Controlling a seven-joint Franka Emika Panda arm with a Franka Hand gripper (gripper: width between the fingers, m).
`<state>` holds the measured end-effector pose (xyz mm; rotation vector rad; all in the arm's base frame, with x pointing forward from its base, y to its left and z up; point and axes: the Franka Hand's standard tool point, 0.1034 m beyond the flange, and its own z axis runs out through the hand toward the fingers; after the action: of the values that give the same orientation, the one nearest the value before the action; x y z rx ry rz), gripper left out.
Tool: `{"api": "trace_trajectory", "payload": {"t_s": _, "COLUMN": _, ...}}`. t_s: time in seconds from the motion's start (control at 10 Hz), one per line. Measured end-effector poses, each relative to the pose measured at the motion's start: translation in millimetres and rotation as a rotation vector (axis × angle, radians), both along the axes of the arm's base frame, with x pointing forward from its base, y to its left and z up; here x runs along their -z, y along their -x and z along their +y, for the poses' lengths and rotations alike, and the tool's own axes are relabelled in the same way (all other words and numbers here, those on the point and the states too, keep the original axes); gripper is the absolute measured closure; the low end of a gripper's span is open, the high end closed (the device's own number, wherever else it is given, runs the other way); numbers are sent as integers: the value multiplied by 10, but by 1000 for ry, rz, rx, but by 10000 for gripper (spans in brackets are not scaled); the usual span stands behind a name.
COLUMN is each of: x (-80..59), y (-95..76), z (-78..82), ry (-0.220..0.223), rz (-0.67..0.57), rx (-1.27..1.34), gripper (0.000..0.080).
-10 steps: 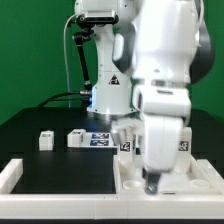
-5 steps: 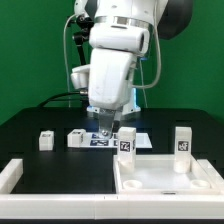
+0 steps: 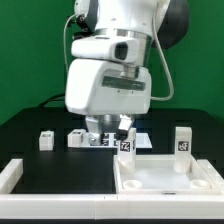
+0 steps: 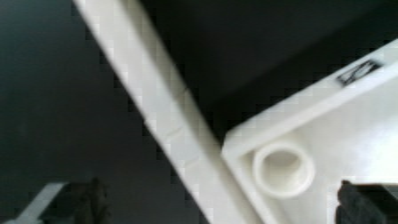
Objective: Assemble square table
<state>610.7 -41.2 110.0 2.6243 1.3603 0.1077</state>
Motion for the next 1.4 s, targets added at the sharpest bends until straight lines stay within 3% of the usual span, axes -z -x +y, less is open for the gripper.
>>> {"api": "trace_trajectory", "payload": {"t_s": 0.3, "x": -169, "y": 372, "z": -428, "ry": -39, "rz": -8, "rx": 230, "gripper": 151}}
{"api": "trace_trajectory", "payload": {"t_s": 0.4, "x": -171, "y": 452, "z": -478, "ry": -57, "rz": -15, "rx": 325, "gripper": 151}}
{"api": "trace_trajectory", "payload": {"t_s": 0.9, "x": -126, "y": 459, "z": -418, "ry": -125, "rz": -41, "rx": 632, "gripper": 151}}
{"api": "trace_trajectory", "payload": {"t_s": 1.0, "x": -74, "y": 598, "z": -504, "ry": -152, "rz": -30, "rx": 748, "gripper": 151}}
{"api": "trace_trajectory", "payload": {"t_s": 1.3, "x": 83, "y": 1354, "z": -891, "ry": -193, "rz": 25, "rx": 995, "gripper": 151}}
{"api": "trace_trajectory", "payload": {"t_s": 1.4, "x": 146, "y": 1516, "z": -956, "ry": -207, "rz": 43, "rx": 1058, "gripper": 151}}
